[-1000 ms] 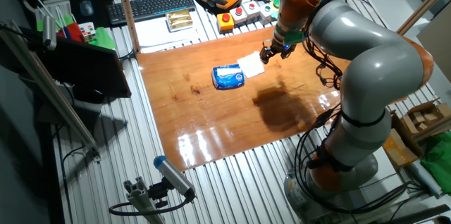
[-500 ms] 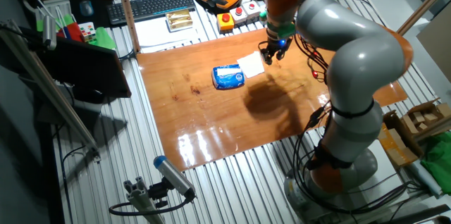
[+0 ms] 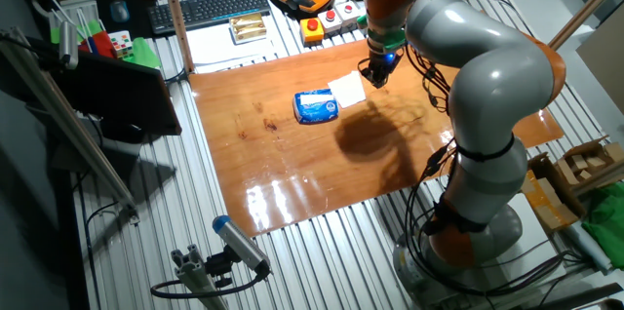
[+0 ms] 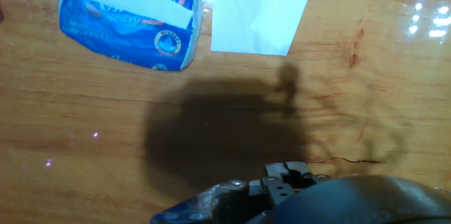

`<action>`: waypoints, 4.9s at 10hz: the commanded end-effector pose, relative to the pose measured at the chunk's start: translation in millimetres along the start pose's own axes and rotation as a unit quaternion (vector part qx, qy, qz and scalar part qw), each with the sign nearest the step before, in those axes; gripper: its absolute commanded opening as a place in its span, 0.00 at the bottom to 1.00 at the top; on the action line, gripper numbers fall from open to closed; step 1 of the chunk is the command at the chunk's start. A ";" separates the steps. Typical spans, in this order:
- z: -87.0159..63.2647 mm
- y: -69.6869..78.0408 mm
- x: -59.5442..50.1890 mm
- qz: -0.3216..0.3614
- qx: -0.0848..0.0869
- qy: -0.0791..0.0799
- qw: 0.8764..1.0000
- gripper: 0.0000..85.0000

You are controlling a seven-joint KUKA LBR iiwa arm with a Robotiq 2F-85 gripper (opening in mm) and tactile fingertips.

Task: Pull out a napkin

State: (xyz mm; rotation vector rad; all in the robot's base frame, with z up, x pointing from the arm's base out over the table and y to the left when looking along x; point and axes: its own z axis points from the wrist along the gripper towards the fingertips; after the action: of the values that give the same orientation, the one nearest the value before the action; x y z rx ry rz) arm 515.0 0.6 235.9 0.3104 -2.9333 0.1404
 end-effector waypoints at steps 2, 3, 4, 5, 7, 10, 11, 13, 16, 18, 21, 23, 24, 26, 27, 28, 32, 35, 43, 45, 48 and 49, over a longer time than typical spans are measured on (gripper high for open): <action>0.0 0.0 0.1 0.000 0.000 -0.001 1.000 0.01; 0.0 0.1 0.1 0.000 0.000 -0.001 1.000 0.01; 0.0 0.1 0.1 0.000 0.000 -0.001 1.000 0.01; 0.0 0.1 0.1 0.002 0.001 -0.001 1.000 0.01; 0.0 0.1 0.1 0.009 0.001 -0.001 1.000 0.01; 0.0 0.1 0.1 0.078 -0.023 -0.030 0.996 0.01; 0.0 0.1 0.1 0.084 -0.020 -0.041 0.995 0.01; 0.0 0.1 0.1 0.048 -0.007 -0.049 0.998 0.01; 0.0 0.1 0.1 0.020 0.039 -0.134 0.990 0.01; 0.0 0.1 0.1 0.035 -0.003 -0.103 0.994 0.03; -2.3 10.1 -21.9 0.064 0.008 -0.119 0.991 0.40; -11.6 18.9 -51.8 0.092 0.012 -0.086 0.992 0.57; -10.5 24.4 -66.4 0.098 0.011 -0.078 0.992 0.62; 1.5 36.8 -88.8 0.111 0.002 -0.081 0.991 0.69; 6.6 41.3 -98.3 0.118 -0.005 -0.079 0.990 0.71; 9.7 45.8 -107.9 0.124 -0.009 -0.078 0.989 0.72; 20.1 76.9 -137.0 0.132 -0.018 -0.078 0.988 0.73; 27.3 99.8 -152.0 0.119 -0.019 -0.077 0.990 0.76; 48.3 118.7 -171.8 0.086 -0.032 -0.063 0.994 0.80; 53.4 123.2 -170.6 0.090 -0.033 -0.064 0.993 0.80; 63.3 124.9 -165.5 0.101 -0.037 -0.066 0.992 0.79; 67.9 124.9 -163.1 0.116 -0.040 -0.055 0.991 0.79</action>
State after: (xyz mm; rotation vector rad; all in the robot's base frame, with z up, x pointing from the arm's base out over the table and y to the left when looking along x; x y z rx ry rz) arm 631.7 146.4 126.7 -0.0435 -3.0699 0.0398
